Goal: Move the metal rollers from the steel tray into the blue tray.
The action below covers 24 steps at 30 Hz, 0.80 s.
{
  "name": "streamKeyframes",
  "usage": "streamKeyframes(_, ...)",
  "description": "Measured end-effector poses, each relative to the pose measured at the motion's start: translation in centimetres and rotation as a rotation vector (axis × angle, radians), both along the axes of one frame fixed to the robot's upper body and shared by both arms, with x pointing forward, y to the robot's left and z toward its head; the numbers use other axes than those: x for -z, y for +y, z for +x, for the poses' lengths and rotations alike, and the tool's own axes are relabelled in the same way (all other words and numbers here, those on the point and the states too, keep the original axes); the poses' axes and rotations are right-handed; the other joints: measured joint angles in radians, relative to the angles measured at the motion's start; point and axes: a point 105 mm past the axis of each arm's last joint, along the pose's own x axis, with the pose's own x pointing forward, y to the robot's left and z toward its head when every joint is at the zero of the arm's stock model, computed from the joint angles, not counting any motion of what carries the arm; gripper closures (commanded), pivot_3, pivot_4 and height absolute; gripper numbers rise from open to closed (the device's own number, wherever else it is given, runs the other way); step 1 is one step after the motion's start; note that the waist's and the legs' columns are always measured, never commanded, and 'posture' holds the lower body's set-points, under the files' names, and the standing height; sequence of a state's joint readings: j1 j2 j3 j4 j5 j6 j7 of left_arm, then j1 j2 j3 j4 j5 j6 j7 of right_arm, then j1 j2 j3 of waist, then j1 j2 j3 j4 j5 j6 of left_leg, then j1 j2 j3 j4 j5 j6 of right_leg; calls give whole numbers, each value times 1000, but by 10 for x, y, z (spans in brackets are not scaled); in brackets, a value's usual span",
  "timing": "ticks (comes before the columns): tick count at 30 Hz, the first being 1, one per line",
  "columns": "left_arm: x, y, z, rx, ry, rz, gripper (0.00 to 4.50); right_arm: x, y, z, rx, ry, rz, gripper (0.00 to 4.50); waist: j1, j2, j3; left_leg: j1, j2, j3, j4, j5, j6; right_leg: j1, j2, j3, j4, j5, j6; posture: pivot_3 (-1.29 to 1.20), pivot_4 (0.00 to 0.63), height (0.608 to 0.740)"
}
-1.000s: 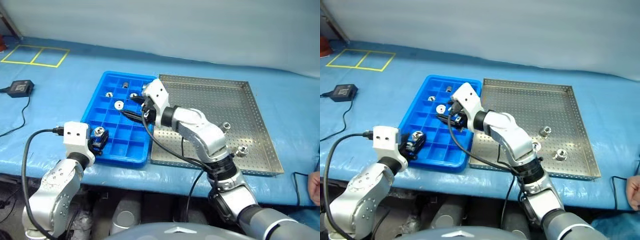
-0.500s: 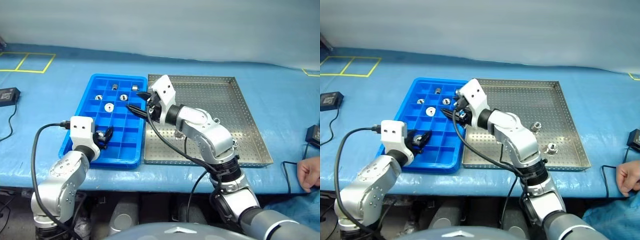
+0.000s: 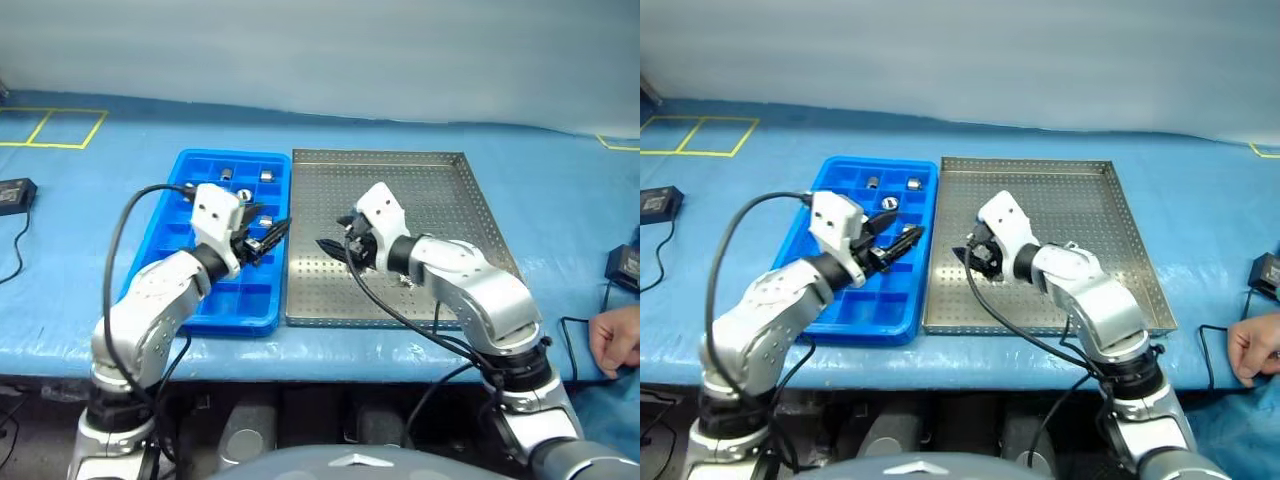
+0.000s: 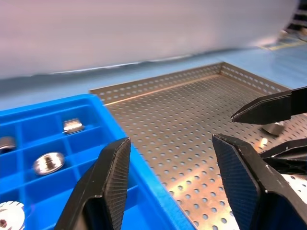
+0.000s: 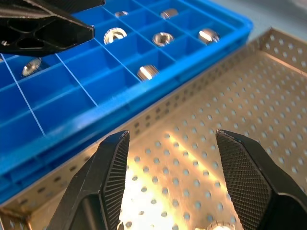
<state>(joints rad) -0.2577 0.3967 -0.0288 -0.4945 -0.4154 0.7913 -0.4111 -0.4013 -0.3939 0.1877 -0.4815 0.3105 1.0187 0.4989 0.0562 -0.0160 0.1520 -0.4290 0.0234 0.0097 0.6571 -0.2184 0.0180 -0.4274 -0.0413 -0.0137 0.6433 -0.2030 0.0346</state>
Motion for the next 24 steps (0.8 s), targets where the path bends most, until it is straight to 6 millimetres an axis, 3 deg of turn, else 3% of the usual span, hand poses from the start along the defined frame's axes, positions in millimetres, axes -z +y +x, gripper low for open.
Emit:
streamKeyframes(8,25,-24,14,239,101,94,1551,10,-8,-21,12,31,-34,1477,-55,0,0,0,2,0,-1,0,0,-1,2,1,0,0,0,-57,150,740)
streamKeyframes(24,62,-49,37,352,221,145,1551,14,-17,-31,69,17,-49,1477,-106,0,0,0,2,1,2,0,1,0,2,3,0,1,2,-157,150,740)
